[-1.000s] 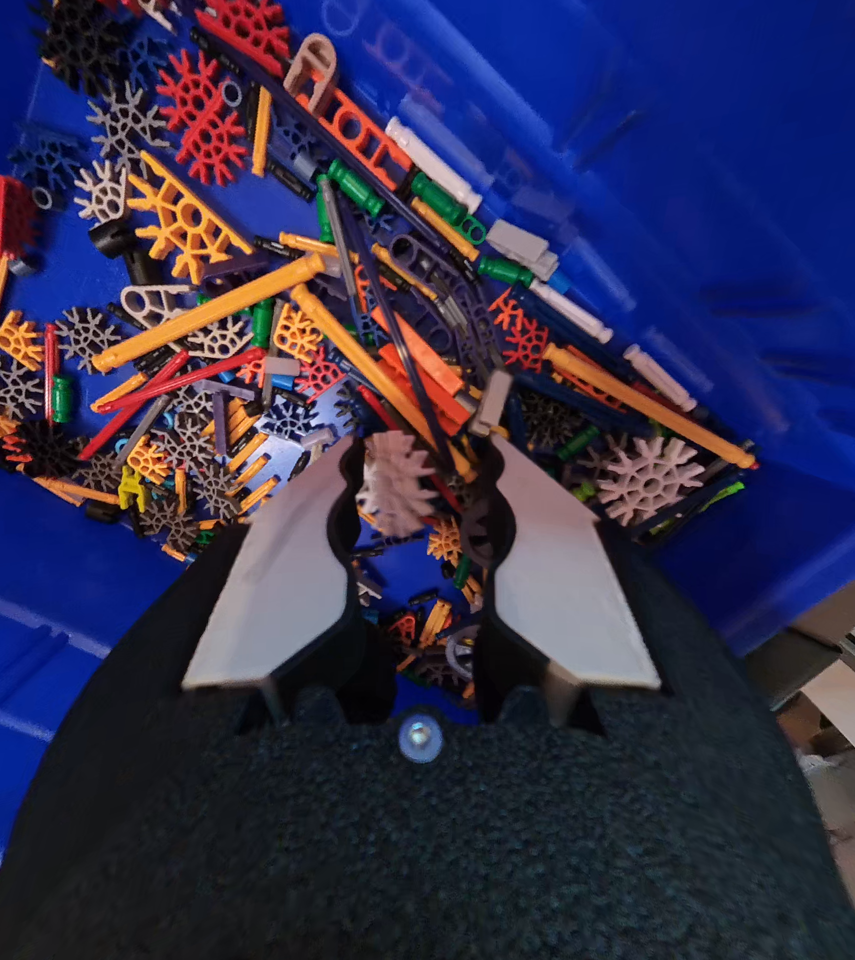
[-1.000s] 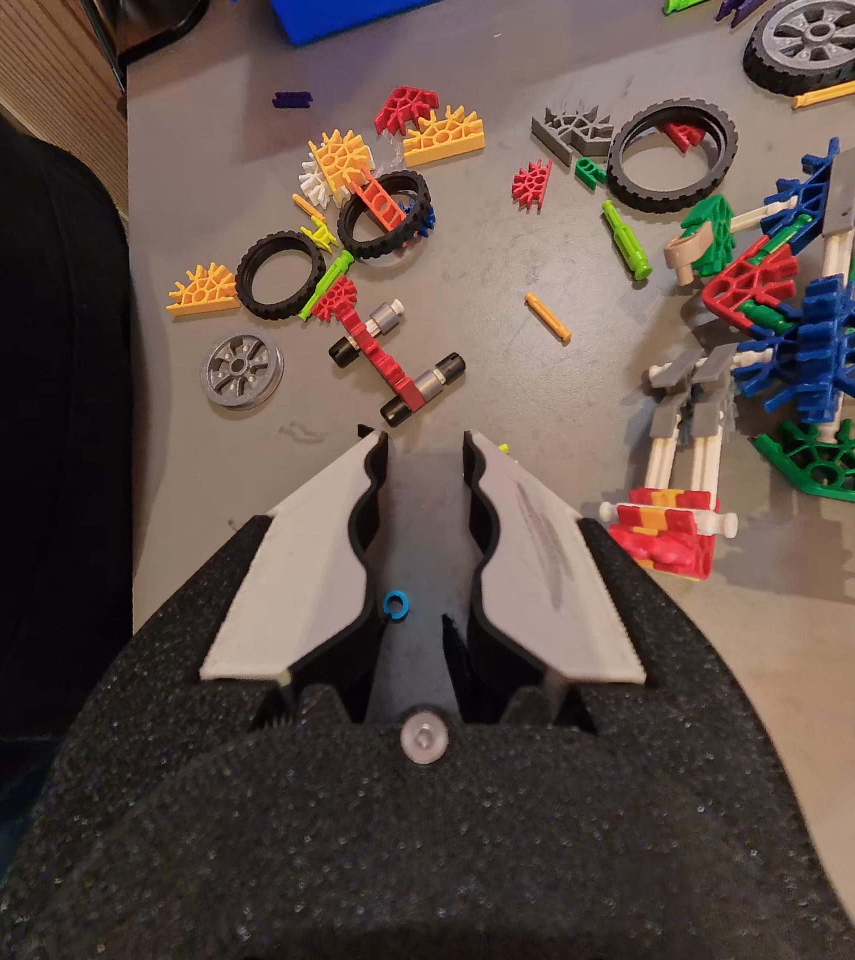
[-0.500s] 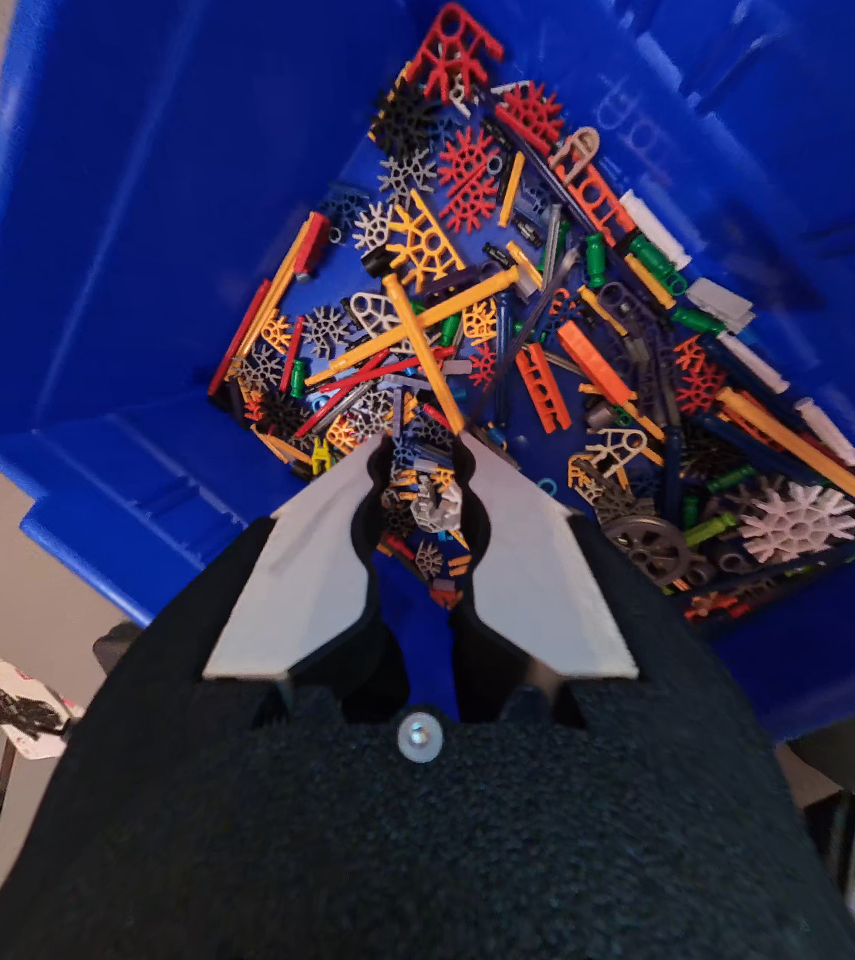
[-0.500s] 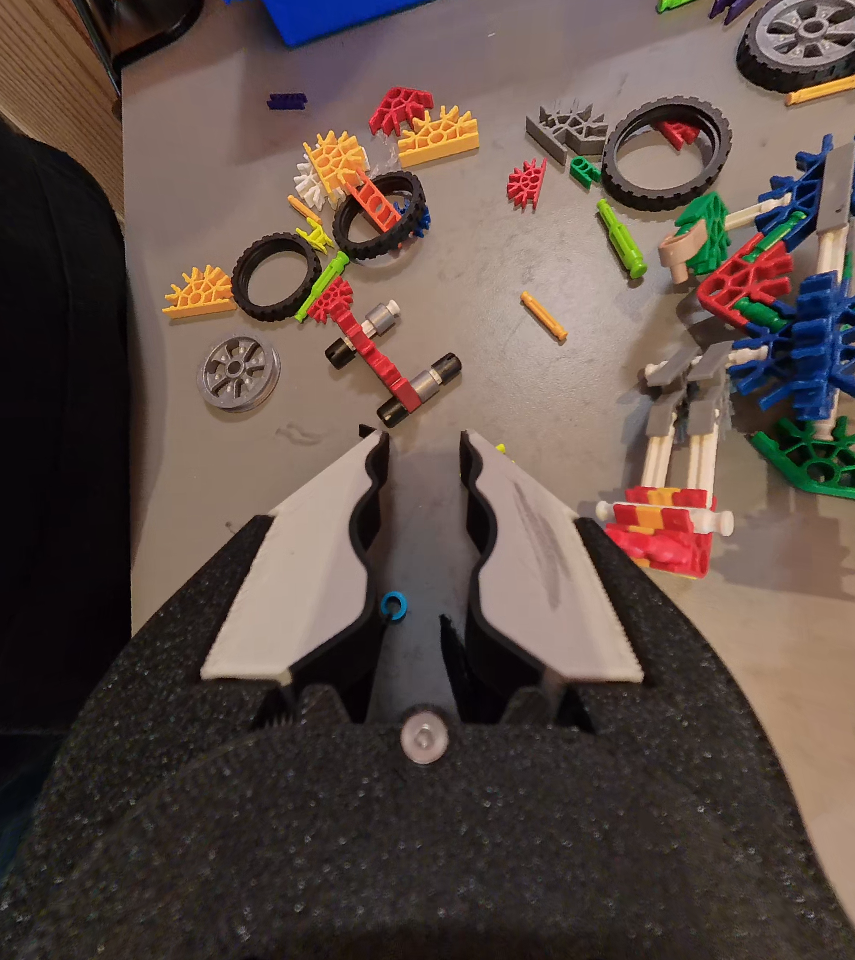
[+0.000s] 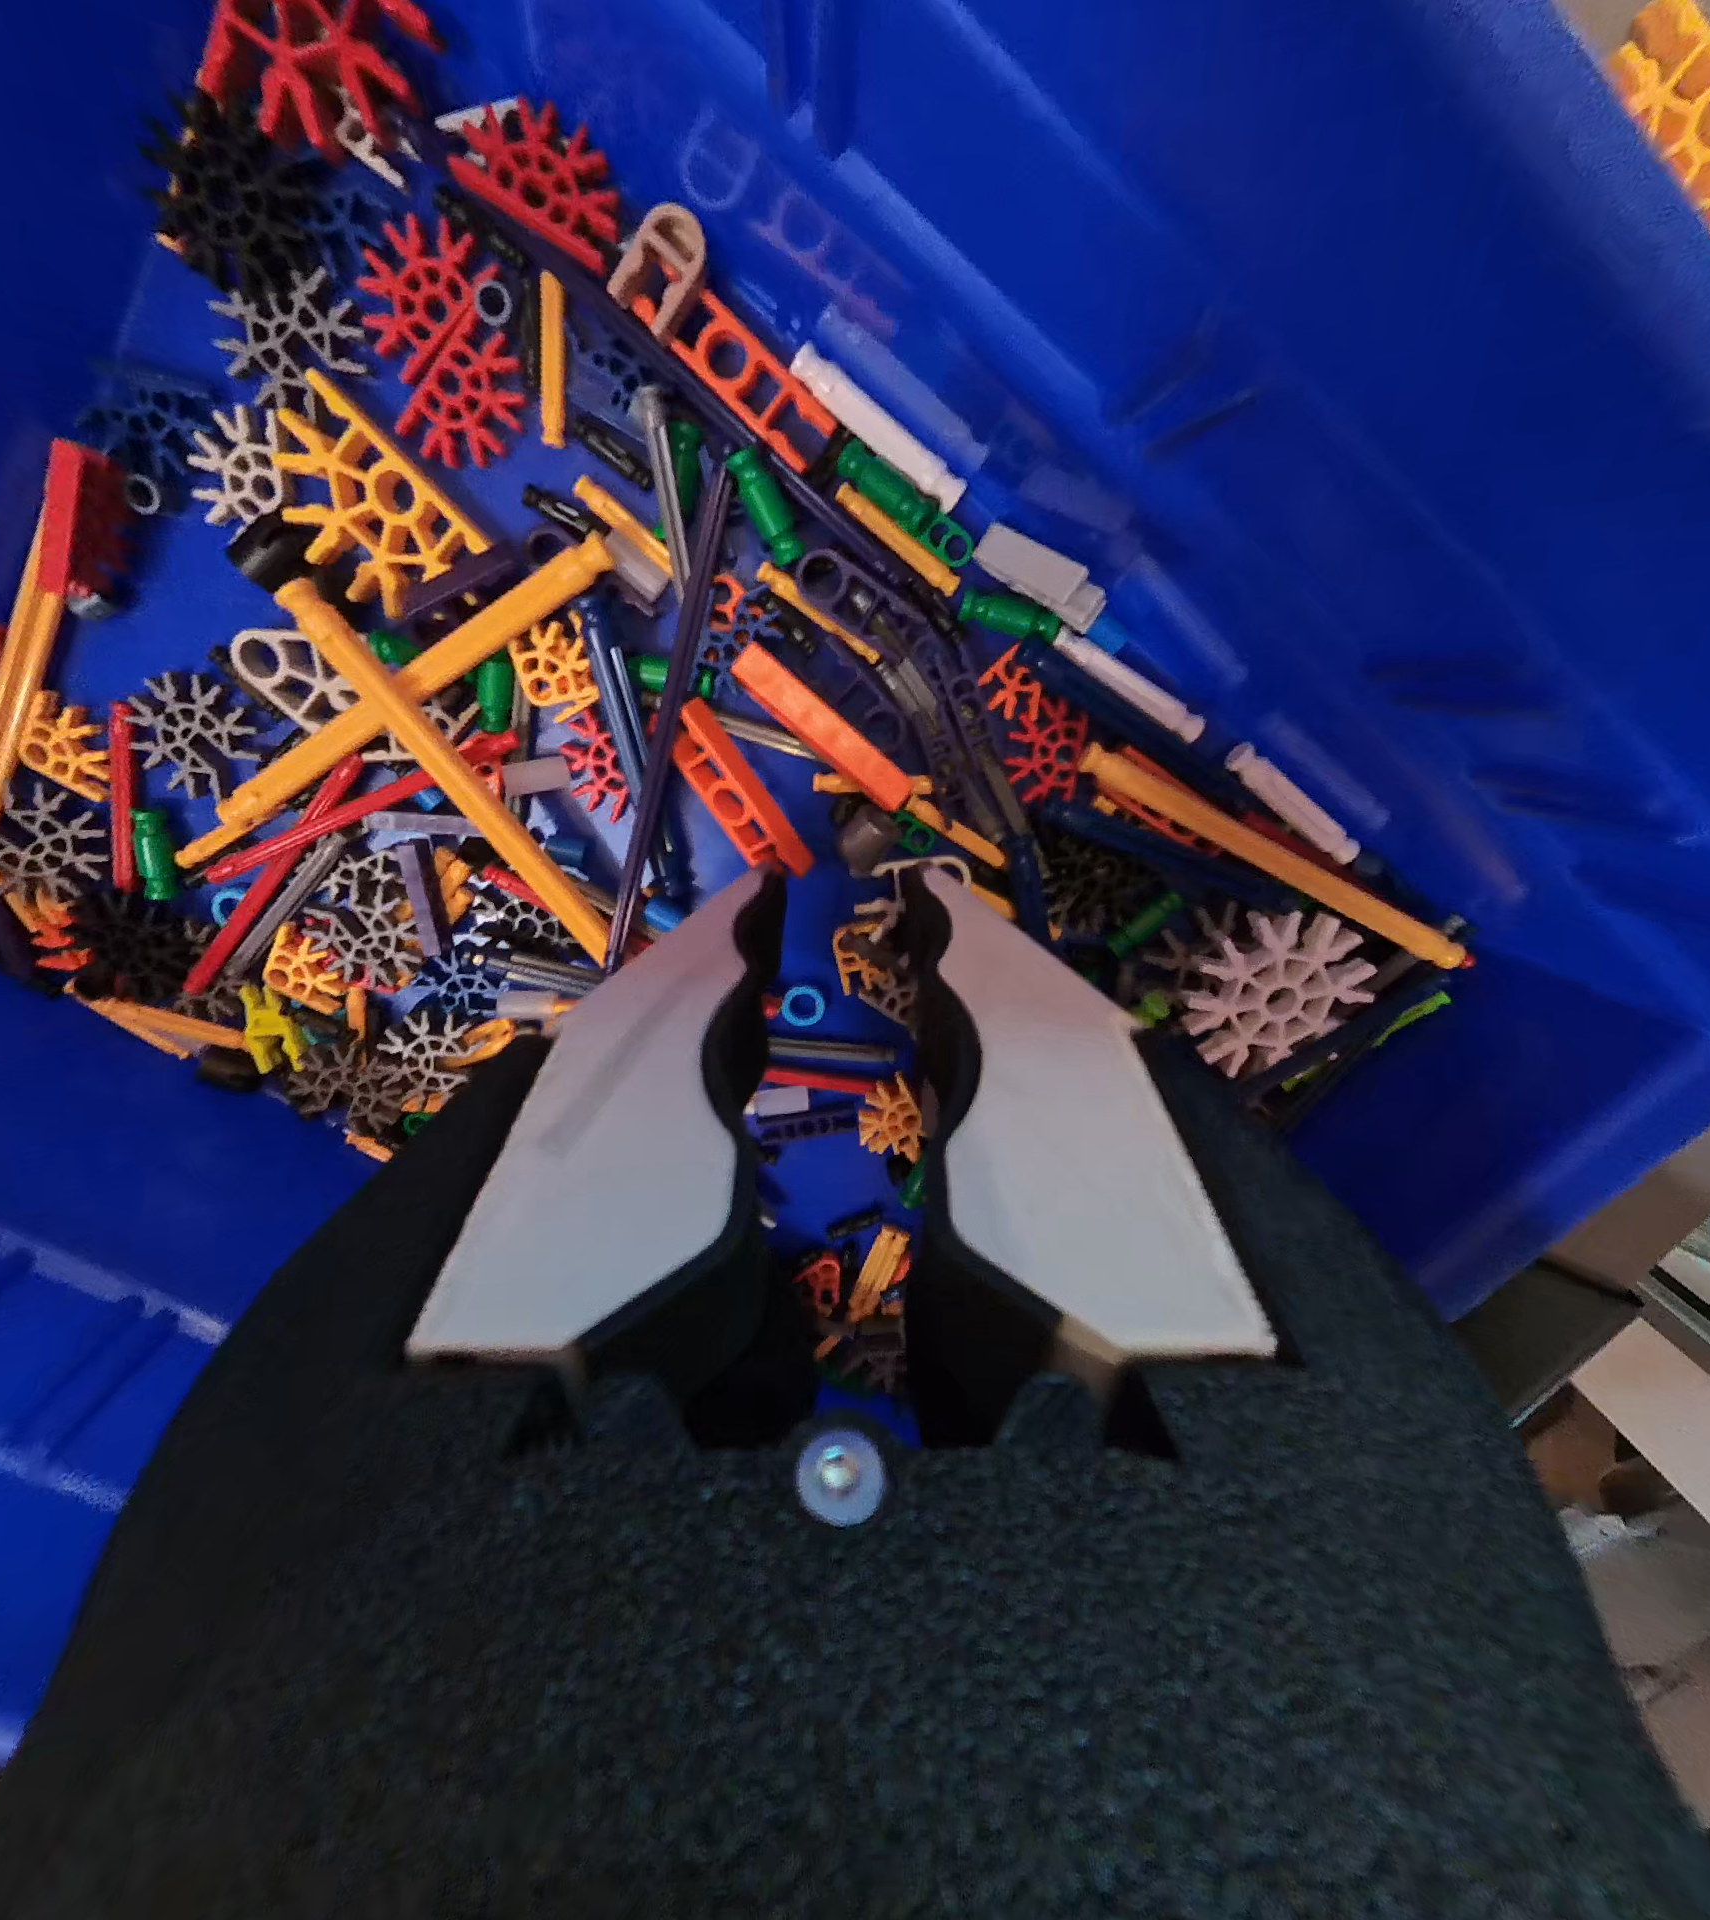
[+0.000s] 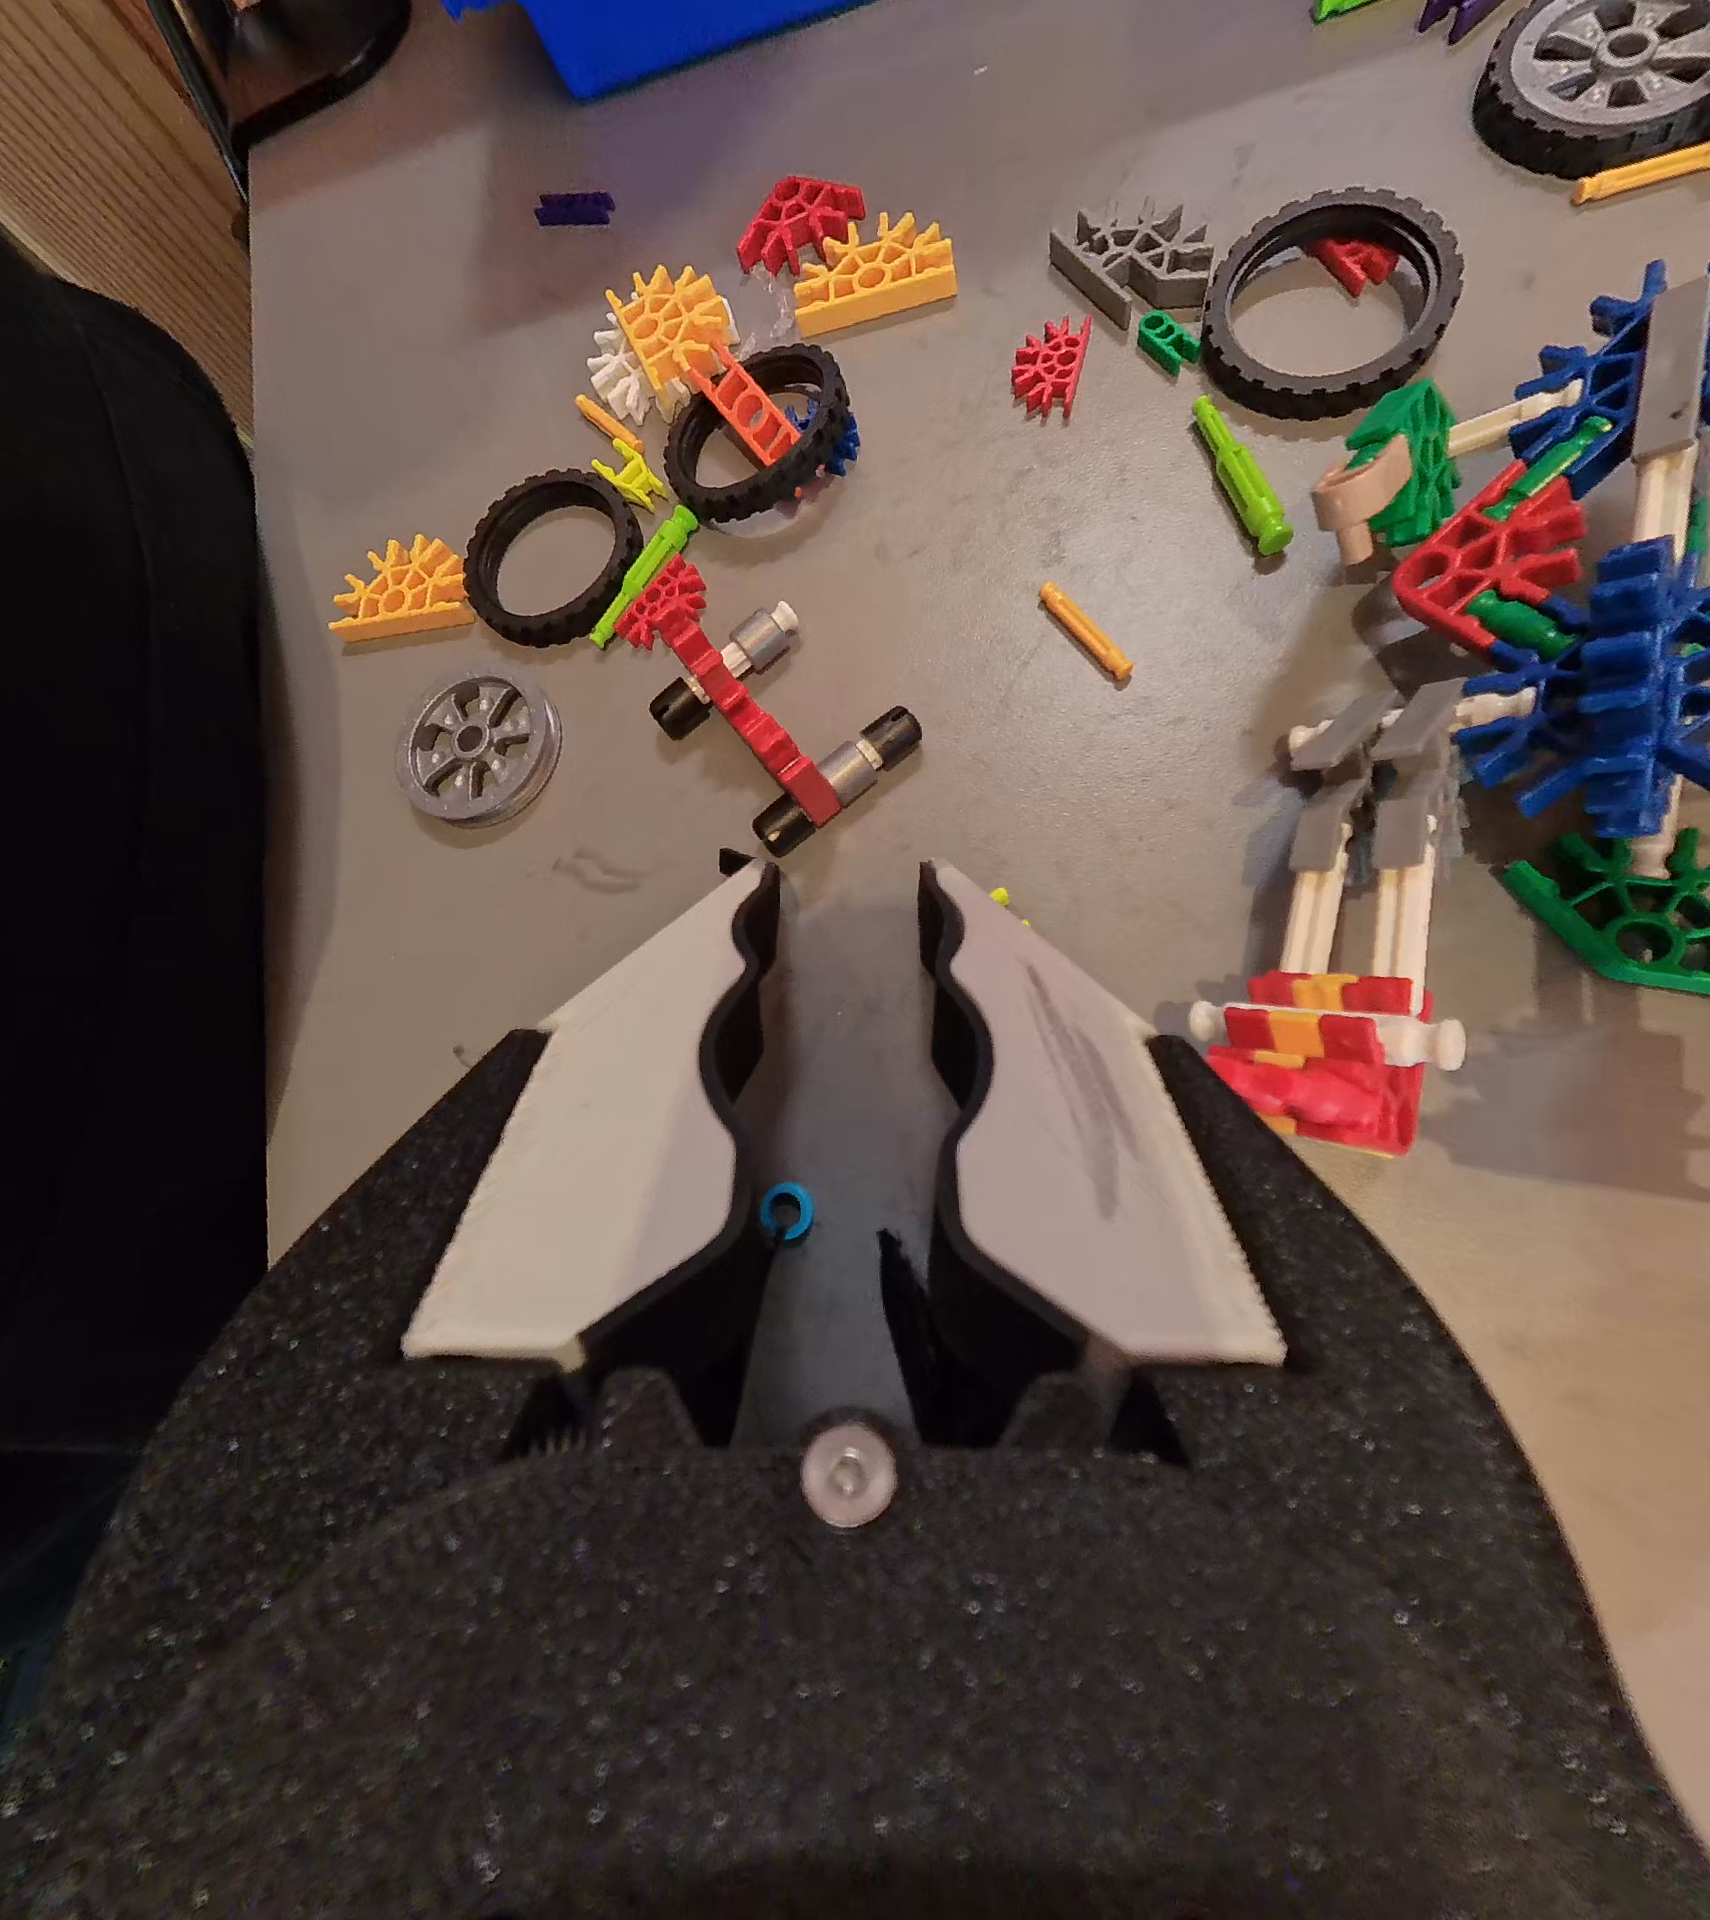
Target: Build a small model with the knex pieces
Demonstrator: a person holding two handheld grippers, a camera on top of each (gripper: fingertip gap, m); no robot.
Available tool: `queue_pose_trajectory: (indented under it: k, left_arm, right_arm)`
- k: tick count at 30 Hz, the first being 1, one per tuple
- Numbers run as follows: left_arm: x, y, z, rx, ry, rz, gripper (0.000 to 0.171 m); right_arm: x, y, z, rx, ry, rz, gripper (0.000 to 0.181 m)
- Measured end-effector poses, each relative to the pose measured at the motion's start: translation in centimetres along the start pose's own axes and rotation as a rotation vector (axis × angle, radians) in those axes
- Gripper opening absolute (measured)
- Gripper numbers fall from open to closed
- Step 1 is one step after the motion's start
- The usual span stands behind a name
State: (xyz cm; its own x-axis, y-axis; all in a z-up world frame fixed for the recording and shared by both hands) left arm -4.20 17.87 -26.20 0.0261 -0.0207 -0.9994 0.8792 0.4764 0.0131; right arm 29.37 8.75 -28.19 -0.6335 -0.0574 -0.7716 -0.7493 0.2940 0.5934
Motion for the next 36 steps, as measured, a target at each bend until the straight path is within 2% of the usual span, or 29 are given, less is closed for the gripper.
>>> queue_pose_trajectory:
  k: [4, 7, 11, 14, 16, 19, 23, 27, 28, 31, 33, 36]
  left_arm:
    - [0.3, 0.4, 0.0, 0.000, -0.018, 0.016, 0.020]
    - [0.4, 0.4, -0.2, 0.009, -0.007, 0.012, 0.013]
    - [-0.1, -0.7, -2.1, -0.031, 0.131, -0.062, 0.014]
    - [-1.6, -1.2, -1.5, -0.055, 0.068, -0.024, 0.025]
    - [-1.9, -2.2, -0.3, -0.054, -0.025, -0.064, 0.036]
    - [-1.4, -3.3, 1.3, -0.014, -0.087, -0.123, 0.045]
    - [0.1, -4.1, 1.8, 0.030, -0.077, -0.172, 0.055]
    - [0.0, -3.5, -0.1, 0.024, 0.057, -0.144, 0.043]
    - [-0.1, -3.2, -1.0, 0.008, 0.113, -0.127, 0.038]
    - [-1.2, -2.7, -4.0, -0.039, 0.296, -0.098, 0.038]
    - [-2.4, -2.3, -4.7, -0.067, 0.327, -0.050, 0.037]
    - [-3.4, -2.7, -4.4, -0.085, 0.264, -0.040, 0.037]
  right_arm:
    - [0.0, 0.0, 0.0, -0.003, -0.005, 0.000, 0.027]
    - [0.0, 0.0, 0.0, -0.003, -0.007, 0.000, 0.027]
    - [0.0, 0.0, 0.0, -0.002, -0.005, 0.000, 0.027]
    - [0.0, 0.0, 0.0, -0.002, -0.005, 0.000, 0.027]
    - [0.0, 0.0, 0.0, 0.001, -0.003, 0.001, 0.027]
    - [0.0, 0.0, 0.0, 0.003, 0.001, 0.001, 0.027]
    - [0.0, 0.0, 0.0, 0.004, 0.002, 0.001, 0.027]
    - [0.0, 0.0, 0.1, 0.004, 0.000, 0.000, 0.027]
    - [0.0, 0.0, 0.1, 0.004, 0.000, 0.000, 0.027]
    - [0.0, 0.0, 0.1, 0.003, -0.002, 0.000, 0.026]
    - [0.0, 0.0, 0.1, 0.003, -0.003, 0.000, 0.026]
    - [0.0, 0.0, 0.1, 0.003, -0.004, 0.000, 0.026]
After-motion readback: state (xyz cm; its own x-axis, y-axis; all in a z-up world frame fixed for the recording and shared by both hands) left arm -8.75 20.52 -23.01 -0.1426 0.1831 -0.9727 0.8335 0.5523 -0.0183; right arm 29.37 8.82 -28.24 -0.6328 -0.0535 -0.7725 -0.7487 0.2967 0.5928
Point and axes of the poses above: each gripper's, where its closed fingertips meet, x out along the fingers, y out of its top, z = x × y across the jaws, the point moved 4 cm from there along -x, back along the fingers, and after that the axes turned 10 degrees about -z, right-handed, at the moved point
